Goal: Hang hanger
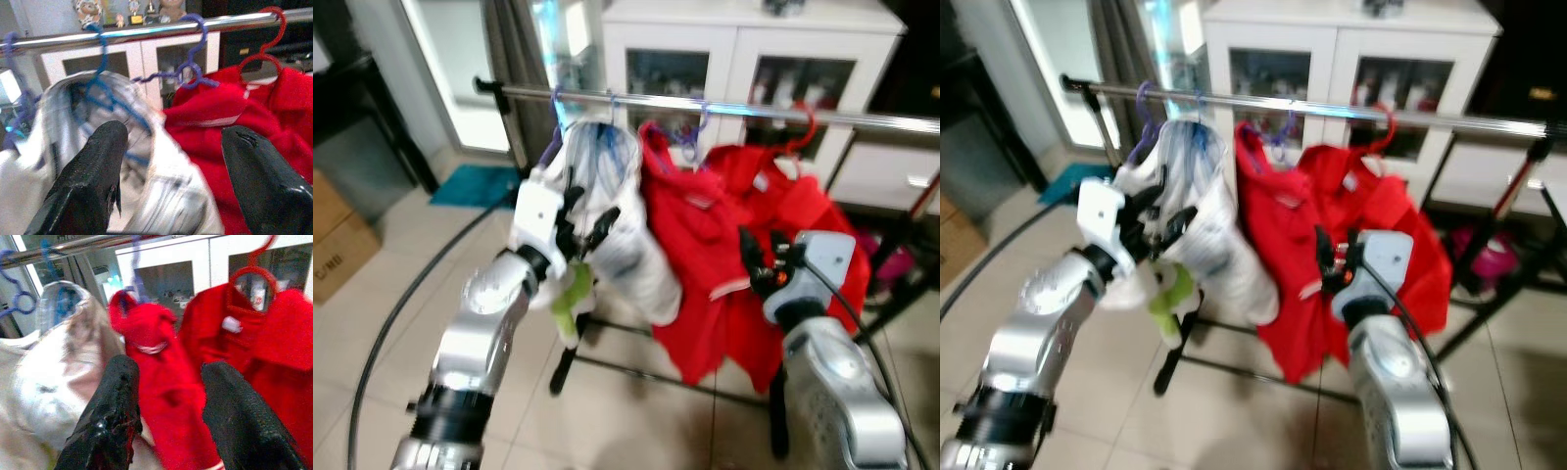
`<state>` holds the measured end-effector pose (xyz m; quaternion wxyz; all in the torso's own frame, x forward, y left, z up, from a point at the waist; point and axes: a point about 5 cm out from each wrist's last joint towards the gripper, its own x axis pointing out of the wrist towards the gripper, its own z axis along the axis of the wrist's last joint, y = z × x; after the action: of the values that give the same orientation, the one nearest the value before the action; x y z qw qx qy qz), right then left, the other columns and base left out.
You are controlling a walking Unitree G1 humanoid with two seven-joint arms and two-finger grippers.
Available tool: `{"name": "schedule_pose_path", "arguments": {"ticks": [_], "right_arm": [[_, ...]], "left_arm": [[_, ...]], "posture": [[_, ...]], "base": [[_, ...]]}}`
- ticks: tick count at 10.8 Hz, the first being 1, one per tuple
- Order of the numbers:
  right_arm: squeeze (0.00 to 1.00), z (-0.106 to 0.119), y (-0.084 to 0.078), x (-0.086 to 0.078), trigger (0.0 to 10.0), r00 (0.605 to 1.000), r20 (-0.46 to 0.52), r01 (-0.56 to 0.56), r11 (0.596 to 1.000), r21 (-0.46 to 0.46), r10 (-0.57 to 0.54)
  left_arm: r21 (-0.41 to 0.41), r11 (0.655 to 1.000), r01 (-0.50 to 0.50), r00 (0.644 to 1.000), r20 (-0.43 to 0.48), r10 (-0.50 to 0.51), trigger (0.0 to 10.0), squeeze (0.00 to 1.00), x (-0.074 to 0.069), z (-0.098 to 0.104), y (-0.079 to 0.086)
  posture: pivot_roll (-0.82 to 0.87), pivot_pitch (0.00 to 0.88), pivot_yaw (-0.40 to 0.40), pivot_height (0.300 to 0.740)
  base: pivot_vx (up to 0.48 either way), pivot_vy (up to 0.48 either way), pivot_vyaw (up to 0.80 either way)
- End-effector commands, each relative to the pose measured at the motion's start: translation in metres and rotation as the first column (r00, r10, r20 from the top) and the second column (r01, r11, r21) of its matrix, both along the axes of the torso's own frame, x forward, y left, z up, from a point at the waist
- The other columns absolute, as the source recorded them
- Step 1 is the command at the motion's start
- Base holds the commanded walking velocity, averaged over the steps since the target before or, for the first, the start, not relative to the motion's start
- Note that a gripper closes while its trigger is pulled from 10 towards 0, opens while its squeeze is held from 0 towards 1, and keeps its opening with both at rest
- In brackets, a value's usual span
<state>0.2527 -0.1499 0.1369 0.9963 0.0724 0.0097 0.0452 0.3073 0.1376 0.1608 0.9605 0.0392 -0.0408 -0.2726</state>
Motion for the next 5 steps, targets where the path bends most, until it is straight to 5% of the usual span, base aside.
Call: {"name": "schedule_pose_path", "arguments": {"ticks": [1,4,5], "right_arm": [[0.0,0.005,0.0015,0.0019,10.0,1.0,0.017,-0.003,1.0,-0.02,0.003],[0.0,-0.0009,-0.0006,0.0021,10.0,1.0,-0.019,0.012,0.997,-0.078,-0.013],[0.0,-0.0018,-0.0021,0.0018,10.0,0.999,-0.02,0.035,0.994,-0.106,-0.037]], "left_arm": [[0.016,1.0,-0.027,1.0,0.003,0.027,10.0,0.0,0.0011,0.0005,0.0057],[0.015,0.999,-0.035,0.999,-0.004,0.035,10.0,0.0,0.0005,-0.0009,0.0063],[-0.001,0.999,-0.042,0.999,-0.022,0.042,10.0,0.0,0.0003,-0.0023,0.0058]], "posture": [[-0.19,0.0,0.067,0.74],[-0.19,0.0,0.069,0.74],[-0.19,0.0,0.07,0.74]], "base": [[0.0,0.33,0.0],[0.0,0.334,0.0],[0.0,0.0,0.0]]}}
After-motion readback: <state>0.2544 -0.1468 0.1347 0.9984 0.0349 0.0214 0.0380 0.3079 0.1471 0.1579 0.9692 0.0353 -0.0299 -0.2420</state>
